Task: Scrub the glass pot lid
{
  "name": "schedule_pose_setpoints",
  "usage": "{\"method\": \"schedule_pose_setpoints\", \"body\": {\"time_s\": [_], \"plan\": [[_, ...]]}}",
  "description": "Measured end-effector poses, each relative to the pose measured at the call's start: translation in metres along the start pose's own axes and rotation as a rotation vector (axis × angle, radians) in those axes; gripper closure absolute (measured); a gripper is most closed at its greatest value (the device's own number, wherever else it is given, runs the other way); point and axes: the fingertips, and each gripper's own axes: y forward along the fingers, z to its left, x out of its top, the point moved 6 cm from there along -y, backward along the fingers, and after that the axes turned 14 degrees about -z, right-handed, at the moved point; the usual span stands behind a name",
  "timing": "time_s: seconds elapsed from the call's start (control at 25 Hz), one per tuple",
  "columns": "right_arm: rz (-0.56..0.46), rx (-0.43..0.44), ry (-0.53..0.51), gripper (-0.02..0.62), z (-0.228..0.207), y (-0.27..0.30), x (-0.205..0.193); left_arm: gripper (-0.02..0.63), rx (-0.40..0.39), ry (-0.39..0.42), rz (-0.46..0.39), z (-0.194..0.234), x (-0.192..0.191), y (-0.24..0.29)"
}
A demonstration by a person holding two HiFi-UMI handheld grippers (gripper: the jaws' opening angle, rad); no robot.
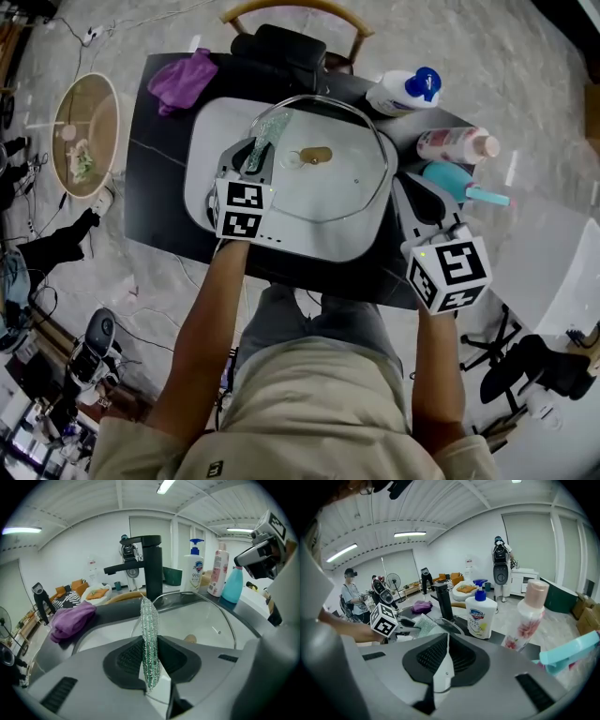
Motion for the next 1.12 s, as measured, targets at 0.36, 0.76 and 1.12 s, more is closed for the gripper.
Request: {"method": "schedule_pose_setpoints", "body": {"time_s": [0.36, 0.76, 1.12], "plan": [[0.008, 0.01, -0.003, 0.568, 0.003, 0.003, -0.001, 0.514, 0.038, -0.021, 0.014, 0.011, -0.008, -0.006], [0.008, -0.001, 0.012, 0.568, -0.007, -0.007, -0.01, 0.514, 0.007, -0.033, 0.015, -0.009, -0.006, -0.001], [0.01, -0.034, 0.036, 0.568, -0.021, -0.024, -0.024, 0.514, -0.15, 0.0, 0.0, -0.083, 0.006, 0.017]]}}
